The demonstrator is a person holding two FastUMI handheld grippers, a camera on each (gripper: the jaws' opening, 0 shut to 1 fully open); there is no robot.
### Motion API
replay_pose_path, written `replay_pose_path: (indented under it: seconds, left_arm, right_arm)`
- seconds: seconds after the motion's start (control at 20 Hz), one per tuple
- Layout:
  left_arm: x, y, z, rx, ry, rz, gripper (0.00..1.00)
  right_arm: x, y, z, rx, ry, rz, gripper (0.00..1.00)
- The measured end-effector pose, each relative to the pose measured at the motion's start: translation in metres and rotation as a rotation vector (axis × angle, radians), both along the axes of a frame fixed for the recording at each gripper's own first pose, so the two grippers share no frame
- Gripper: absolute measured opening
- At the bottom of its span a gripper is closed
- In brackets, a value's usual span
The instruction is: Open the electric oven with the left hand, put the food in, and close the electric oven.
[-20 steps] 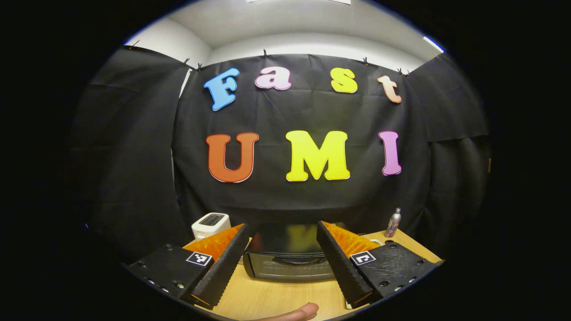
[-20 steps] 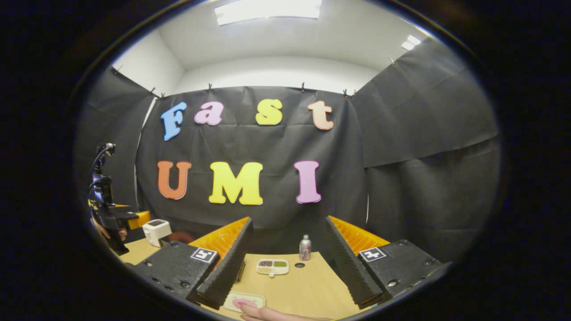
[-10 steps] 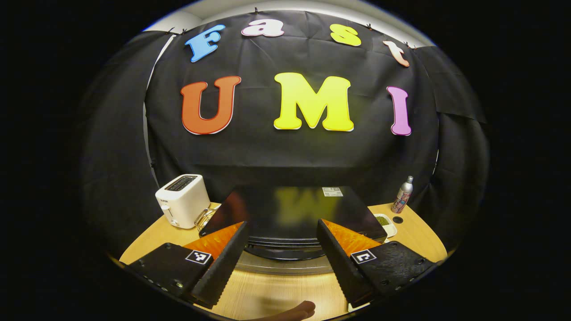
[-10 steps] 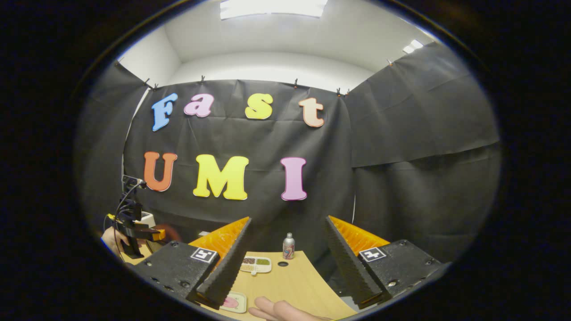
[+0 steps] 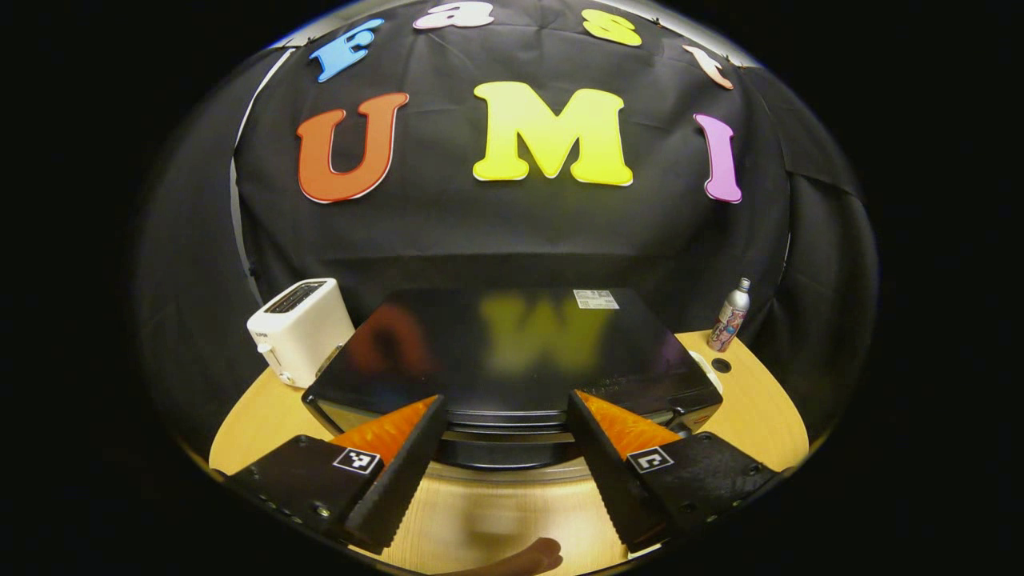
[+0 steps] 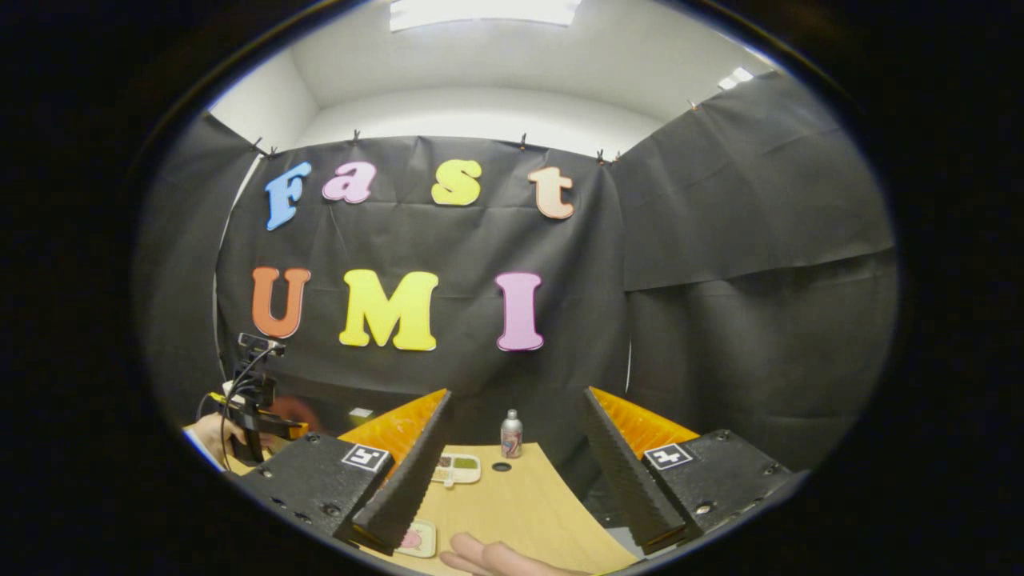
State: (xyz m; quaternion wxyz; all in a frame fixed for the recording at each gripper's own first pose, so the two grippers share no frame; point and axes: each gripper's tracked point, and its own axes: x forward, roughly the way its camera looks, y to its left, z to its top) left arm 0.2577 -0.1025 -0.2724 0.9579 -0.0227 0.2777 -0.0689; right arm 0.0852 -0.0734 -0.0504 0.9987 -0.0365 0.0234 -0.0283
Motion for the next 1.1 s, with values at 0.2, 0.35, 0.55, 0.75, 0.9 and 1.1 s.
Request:
replay_pose_path:
  seconds: [0.2,0.35,0.55,0.75,0.9,1.1]
  left_arm:
    - [-0.017,0.004,0.001,0.002,-0.008,-0.001,0.96]
    - [-0.041,0.007,0.000,-0.022,0.004,-0.003,0.96]
    - [-0.081,0.012,-0.012,0.023,-0.016,-0.031,0.95]
    - [-0.118,0.014,-0.033,0.019,-0.022,-0.017,0.95]
    - [-0.137,0.015,-0.049,0.014,-0.028,-0.016,0.95]
    - [-0.156,0.014,-0.074,-0.001,-0.017,-0.017,0.94]
  right_arm:
    - [-0.006,0.002,0.000,0.002,0.003,0.013,0.97]
    - [-0.013,0.003,0.001,0.005,0.000,0.021,0.97]
    - [-0.023,0.008,-0.002,0.005,0.006,0.040,0.97]
    - [-0.029,0.012,-0.009,-0.001,0.021,0.049,0.97]
    - [-0.032,0.019,-0.019,-0.007,0.045,0.054,0.97]
    - [-0.036,0.022,-0.033,-0.025,0.080,0.056,0.97]
